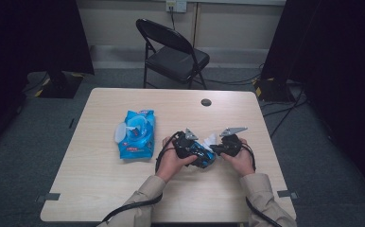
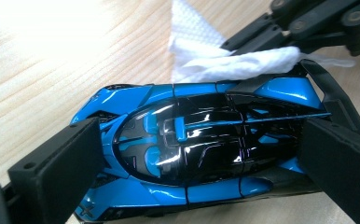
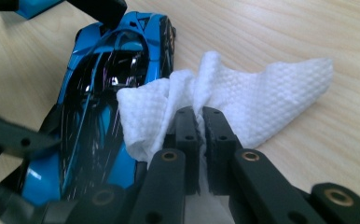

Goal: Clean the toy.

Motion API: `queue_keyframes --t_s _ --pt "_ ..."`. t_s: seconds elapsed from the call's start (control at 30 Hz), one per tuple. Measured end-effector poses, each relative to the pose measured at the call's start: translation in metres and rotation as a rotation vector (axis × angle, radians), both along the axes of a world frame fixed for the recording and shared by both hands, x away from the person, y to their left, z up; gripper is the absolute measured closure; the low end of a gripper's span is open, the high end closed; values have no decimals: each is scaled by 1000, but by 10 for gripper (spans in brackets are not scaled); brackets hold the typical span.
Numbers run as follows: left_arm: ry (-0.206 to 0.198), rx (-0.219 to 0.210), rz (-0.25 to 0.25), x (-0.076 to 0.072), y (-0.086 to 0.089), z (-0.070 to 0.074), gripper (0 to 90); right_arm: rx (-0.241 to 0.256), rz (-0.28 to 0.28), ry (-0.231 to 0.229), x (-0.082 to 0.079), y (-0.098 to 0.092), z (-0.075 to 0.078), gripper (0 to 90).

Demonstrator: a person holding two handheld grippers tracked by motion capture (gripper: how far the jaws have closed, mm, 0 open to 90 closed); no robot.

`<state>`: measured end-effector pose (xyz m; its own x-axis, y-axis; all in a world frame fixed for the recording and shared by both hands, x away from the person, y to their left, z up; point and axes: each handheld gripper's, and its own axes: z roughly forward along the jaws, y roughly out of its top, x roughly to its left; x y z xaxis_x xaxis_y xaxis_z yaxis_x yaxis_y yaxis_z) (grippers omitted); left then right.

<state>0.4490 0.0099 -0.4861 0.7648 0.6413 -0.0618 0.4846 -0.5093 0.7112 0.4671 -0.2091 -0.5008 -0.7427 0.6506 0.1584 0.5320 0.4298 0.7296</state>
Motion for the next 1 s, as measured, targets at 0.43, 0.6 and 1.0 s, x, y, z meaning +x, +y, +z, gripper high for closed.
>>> queue_keyframes --t_s 0.43,0.6,1.0 --pt "2 11 -2 1 0 1 0 8 -6 16 -17 -18 0 862" --pt "4 12 -3 1 0 1 0 12 -6 23 -23 -22 1 862" --pt "11 14 -3 1 -1 1 0 74 -33 42 -33 -41 3 862"
